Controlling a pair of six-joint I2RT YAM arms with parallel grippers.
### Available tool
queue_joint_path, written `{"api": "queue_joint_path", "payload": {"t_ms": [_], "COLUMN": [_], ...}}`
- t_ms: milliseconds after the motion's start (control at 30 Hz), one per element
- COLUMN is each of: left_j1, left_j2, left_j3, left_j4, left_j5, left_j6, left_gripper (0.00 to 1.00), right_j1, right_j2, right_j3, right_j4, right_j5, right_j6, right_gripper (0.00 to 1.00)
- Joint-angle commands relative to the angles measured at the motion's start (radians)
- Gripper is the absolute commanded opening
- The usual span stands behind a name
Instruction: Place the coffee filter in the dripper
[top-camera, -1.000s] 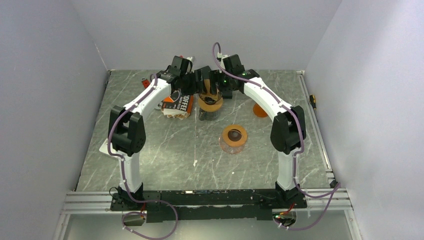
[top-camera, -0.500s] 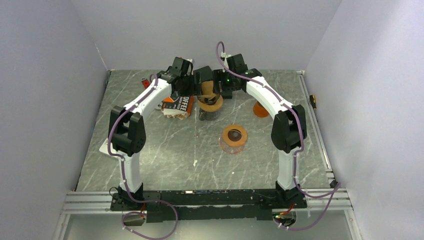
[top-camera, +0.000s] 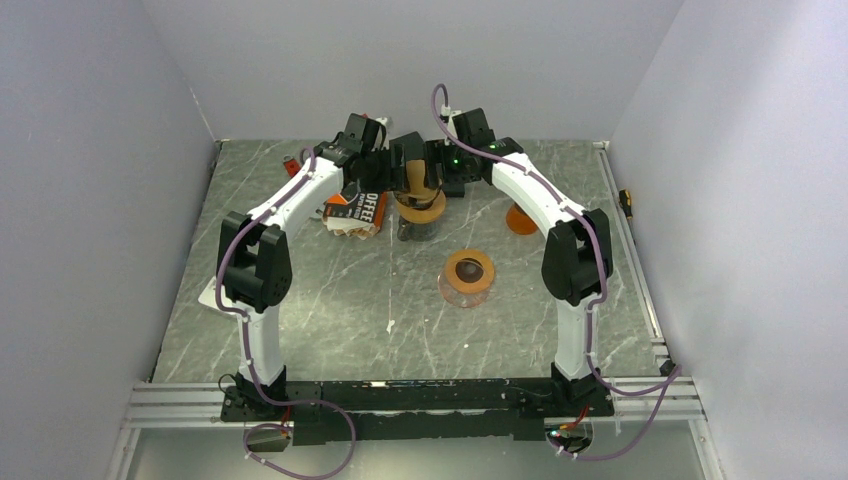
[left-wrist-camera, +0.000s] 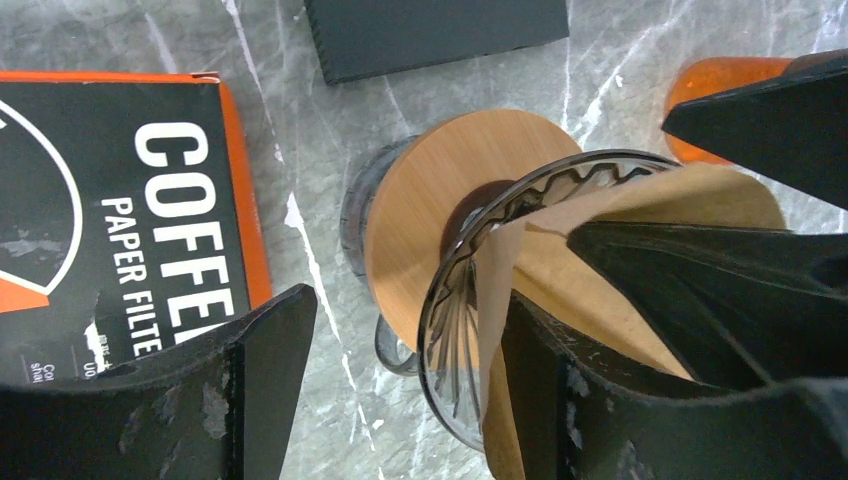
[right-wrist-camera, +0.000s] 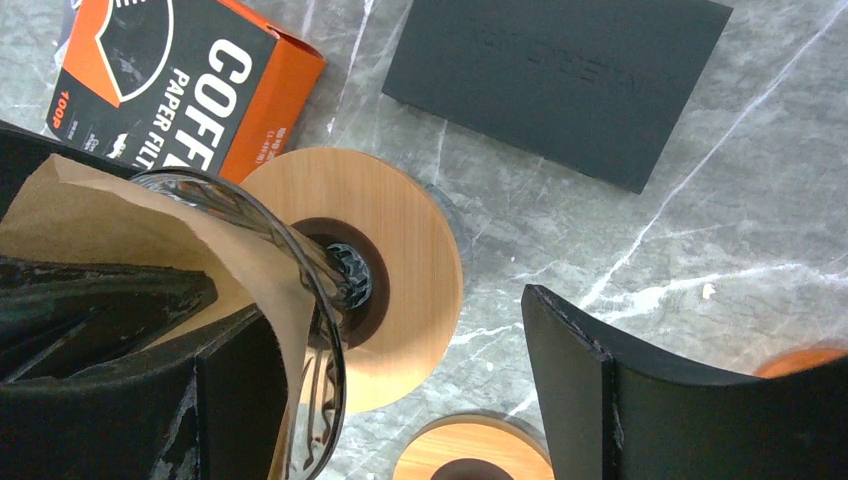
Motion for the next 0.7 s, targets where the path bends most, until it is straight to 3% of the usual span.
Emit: {"api": "queue_joint_path", "payload": {"t_ms": [0, 667], "left_j1": [-0.005, -0.007], "left_j2": [0.015, 0.055], "left_j3": [0.033, 0.054], "left_j4": [0.051, 0.023], "left_j5": [0.058, 0.020], "left_j6": [-0.003, 0.015], "left_gripper": [0.72, 0.73], "right_j1": [-0.002, 0.001], "right_j2": [0.028, 0.049], "right_j3": [0.018, -0.029], "right_j4": [0.032, 0.048], "right_j5": [-0.003, 0.085], "right_j6": [-0.008, -0.025], "right_gripper": [0.83, 0.88]}}
